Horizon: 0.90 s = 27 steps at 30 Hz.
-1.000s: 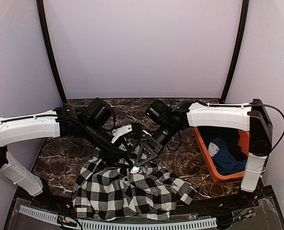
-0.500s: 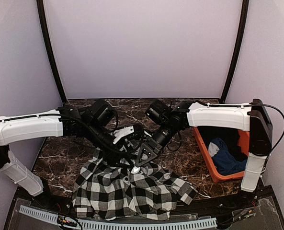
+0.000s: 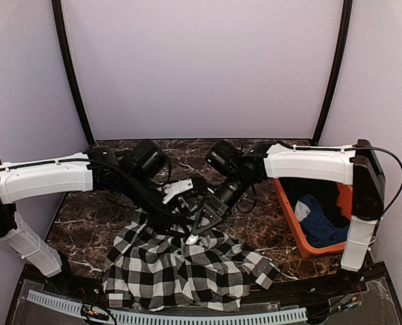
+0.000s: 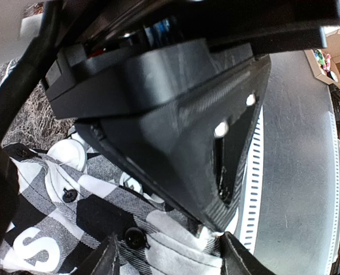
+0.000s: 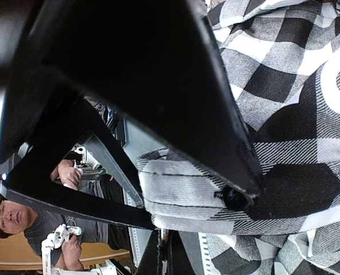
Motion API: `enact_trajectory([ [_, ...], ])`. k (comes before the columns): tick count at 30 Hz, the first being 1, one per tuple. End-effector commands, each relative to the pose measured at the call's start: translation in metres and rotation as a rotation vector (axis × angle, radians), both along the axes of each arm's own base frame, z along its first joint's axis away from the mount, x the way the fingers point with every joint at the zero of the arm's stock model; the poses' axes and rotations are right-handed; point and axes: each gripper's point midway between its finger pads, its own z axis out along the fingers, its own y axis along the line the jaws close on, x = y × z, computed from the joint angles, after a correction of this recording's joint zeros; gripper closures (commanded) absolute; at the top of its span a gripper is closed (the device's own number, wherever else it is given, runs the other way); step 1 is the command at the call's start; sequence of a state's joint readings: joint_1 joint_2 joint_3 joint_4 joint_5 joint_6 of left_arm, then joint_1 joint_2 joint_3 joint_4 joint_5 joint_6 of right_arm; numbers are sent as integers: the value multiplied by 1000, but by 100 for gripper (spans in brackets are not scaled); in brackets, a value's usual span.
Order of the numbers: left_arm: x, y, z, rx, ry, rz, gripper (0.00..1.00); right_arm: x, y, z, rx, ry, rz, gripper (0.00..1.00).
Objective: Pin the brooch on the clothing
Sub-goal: Pin the brooch to the flattened clothing.
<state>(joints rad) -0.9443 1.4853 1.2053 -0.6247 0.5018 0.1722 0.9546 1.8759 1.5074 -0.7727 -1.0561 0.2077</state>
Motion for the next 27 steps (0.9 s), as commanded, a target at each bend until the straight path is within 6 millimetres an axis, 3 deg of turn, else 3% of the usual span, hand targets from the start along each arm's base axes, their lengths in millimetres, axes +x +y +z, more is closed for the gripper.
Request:
enact_trajectory([
  [1,13,8,-16,105,-52,47,42,-4,9,30,109,16,39,100],
  [21,16,20,-17,186,-110,66,44,-2,4,29,103,19,30,100],
  [27,13,13,-12,151,-89,49,41,-2,5,28,99,23,29,100],
])
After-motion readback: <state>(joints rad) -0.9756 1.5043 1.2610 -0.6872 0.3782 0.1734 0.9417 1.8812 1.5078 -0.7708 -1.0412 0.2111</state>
